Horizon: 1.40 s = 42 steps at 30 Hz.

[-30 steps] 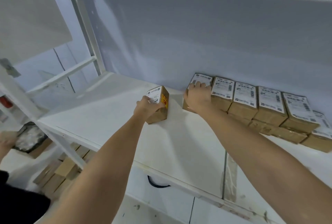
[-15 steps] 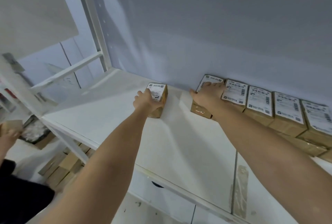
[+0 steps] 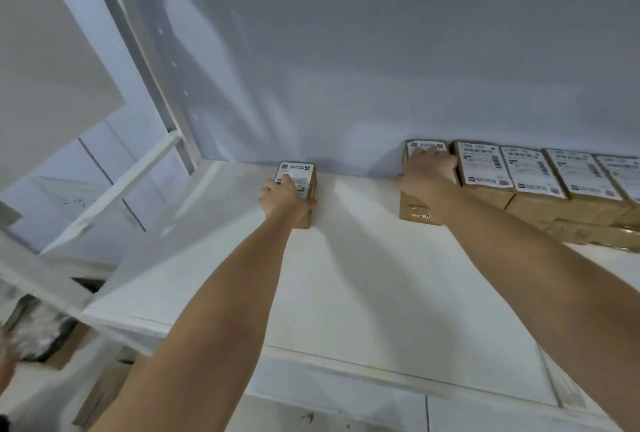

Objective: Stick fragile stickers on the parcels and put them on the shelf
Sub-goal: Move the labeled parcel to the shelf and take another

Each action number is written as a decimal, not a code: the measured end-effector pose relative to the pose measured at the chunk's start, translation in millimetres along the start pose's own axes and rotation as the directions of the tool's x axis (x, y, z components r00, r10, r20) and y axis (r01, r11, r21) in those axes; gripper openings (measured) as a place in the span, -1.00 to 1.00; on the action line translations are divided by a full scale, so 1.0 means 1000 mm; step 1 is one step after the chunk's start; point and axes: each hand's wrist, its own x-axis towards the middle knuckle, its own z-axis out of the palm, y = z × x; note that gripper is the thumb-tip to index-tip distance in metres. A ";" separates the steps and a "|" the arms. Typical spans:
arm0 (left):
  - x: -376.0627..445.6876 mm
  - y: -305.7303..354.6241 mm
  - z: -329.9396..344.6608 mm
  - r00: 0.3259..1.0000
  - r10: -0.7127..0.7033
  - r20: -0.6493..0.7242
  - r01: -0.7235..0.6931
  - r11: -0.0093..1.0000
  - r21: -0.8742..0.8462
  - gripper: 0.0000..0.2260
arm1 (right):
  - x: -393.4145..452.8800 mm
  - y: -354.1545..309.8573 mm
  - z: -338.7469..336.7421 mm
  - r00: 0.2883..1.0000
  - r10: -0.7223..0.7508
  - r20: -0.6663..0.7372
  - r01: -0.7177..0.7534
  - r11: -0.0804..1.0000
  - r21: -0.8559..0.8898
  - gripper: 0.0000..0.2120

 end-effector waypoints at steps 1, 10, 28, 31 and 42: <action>0.004 -0.002 -0.001 1.000 0.011 0.011 -0.011 1.000 0.004 -0.26 | -0.001 0.000 0.002 1.000 0.010 -0.016 -0.010 1.000 0.026 -0.40; 0.032 0.004 0.003 0.986 0.124 0.110 -0.120 0.992 -0.040 -0.27 | -0.002 0.001 0.011 0.991 0.126 -0.036 -0.121 0.984 0.132 -0.38; 0.058 0.013 0.009 0.986 0.145 0.084 -0.147 0.989 0.016 -0.27 | 0.000 0.009 0.010 0.961 0.246 -0.122 -0.163 0.870 0.466 -0.10; 0.054 0.021 0.009 0.981 0.192 0.011 -0.191 0.970 0.154 -0.23 | 0.000 0.013 0.012 0.942 0.286 -0.177 -0.142 0.815 0.561 -0.13; -0.025 0.130 -0.010 0.864 0.482 0.146 -0.240 0.648 -0.723 -0.35 | -0.030 0.007 0.026 0.817 0.343 -0.463 0.220 0.557 0.801 -0.25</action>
